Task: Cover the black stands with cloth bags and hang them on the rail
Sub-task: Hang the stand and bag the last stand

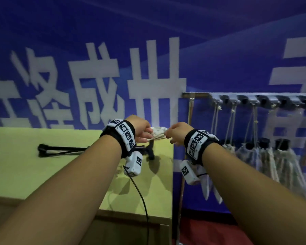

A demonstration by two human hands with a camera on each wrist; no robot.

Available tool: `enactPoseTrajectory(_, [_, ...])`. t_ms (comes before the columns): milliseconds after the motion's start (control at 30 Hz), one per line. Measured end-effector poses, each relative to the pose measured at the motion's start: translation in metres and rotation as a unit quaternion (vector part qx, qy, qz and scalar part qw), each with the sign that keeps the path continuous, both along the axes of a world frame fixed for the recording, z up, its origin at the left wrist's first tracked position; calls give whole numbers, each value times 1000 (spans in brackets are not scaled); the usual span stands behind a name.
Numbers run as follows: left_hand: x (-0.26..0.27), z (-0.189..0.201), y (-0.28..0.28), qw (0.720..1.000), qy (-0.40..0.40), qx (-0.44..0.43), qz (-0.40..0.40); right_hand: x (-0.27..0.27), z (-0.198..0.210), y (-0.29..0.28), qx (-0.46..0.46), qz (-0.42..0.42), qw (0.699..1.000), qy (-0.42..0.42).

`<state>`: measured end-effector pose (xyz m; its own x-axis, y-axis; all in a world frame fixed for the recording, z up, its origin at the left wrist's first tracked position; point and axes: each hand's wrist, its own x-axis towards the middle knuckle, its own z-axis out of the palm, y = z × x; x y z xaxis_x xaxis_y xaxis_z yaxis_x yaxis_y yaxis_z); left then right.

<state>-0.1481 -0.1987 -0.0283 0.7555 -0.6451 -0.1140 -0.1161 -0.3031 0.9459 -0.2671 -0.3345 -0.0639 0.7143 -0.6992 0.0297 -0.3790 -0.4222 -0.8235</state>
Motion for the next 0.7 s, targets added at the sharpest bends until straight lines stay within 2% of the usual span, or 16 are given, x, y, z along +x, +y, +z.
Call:
enactPoseTrajectory(167, [76, -8, 83, 994, 12, 14, 110, 68, 5, 58, -82, 74, 993, 49])
enactPoseTrajectory(267, [108, -18, 125, 986, 26, 11, 167, 105, 6, 87, -128, 125, 979, 102])
enactPoseTrajectory(400, [137, -38, 161, 975, 37, 29, 217, 148, 0, 110, -276, 182, 918, 218])
enactPoseTrajectory(533, [152, -60, 173, 970, 75, 41, 228, 186, -15, 116, -393, 202, 849, 289])
enactPoseTrajectory(567, [152, -64, 174, 970, 81, 42, 227, 192, -20, 112, -402, 211, 844, 286])
enactPoseTrajectory(700, [160, -77, 171, 968, 126, 16, 218, 203, -25, 110, -360, 228, 857, 290])
